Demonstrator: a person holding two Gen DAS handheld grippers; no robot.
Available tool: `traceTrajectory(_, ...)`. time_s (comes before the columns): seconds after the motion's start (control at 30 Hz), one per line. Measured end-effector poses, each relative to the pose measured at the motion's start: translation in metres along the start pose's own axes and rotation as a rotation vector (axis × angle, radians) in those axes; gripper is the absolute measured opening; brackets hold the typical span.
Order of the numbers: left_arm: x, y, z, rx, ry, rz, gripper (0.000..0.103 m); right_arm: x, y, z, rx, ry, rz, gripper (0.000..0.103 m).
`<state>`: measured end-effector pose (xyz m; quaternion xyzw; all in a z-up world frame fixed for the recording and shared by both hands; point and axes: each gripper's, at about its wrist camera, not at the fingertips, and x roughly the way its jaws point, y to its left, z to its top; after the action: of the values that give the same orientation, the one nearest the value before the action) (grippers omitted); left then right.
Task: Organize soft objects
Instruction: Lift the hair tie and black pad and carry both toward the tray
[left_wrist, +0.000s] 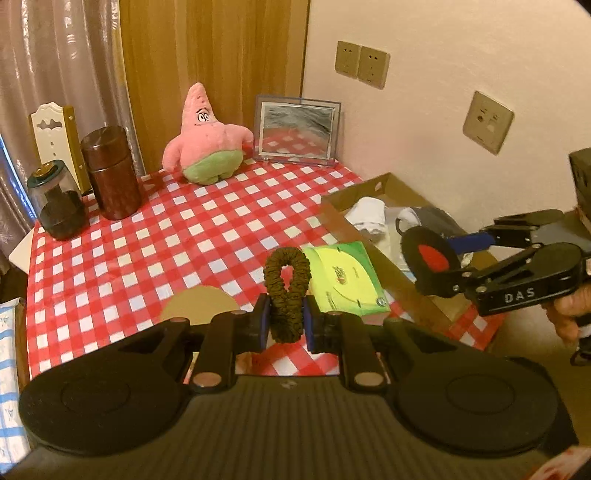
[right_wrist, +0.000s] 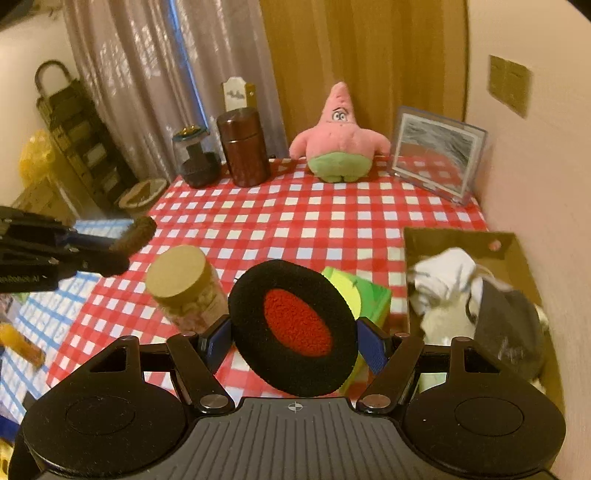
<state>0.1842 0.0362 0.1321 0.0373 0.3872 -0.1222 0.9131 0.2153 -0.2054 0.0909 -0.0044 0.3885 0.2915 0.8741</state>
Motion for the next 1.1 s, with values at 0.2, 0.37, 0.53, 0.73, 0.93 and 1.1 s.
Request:
traceTrajectory(0.2, -0.006, -0.024, -0.029, -0.011, -0.030, 0.023, 0.016, -0.026, 0.000, -0.040, 0.104, -0.045, 0.001, 0.071)
traceTrajectory(0.37, -0.007, -0.040, -0.062, -0.060, -0.045, 0.030, 0.016, -0.044, 0.003, -0.070, 0.141, -0.082, -0.037, 0.071)
traceTrajectory(0.53, -0.005, -0.051, -0.096, -0.145, -0.045, 0.025, 0.016, -0.057, -0.005, -0.097, 0.193, -0.095, -0.078, 0.071)
traceTrajectory(0.73, -0.002, -0.068, -0.122, -0.225, -0.042, 0.012, 0.016, -0.077, -0.021, -0.124, 0.229, -0.118, -0.158, 0.071)
traceTrajectory(0.93, 0.007, -0.093, -0.123, -0.204, -0.035, -0.025, 0.016, -0.090, -0.042, -0.136, 0.262, -0.120, -0.232, 0.071)
traceTrajectory(1.1, 0.016, -0.114, -0.119, -0.177, -0.026, -0.060, 0.016, -0.095, -0.049, -0.141, 0.264, -0.124, -0.255, 0.071)
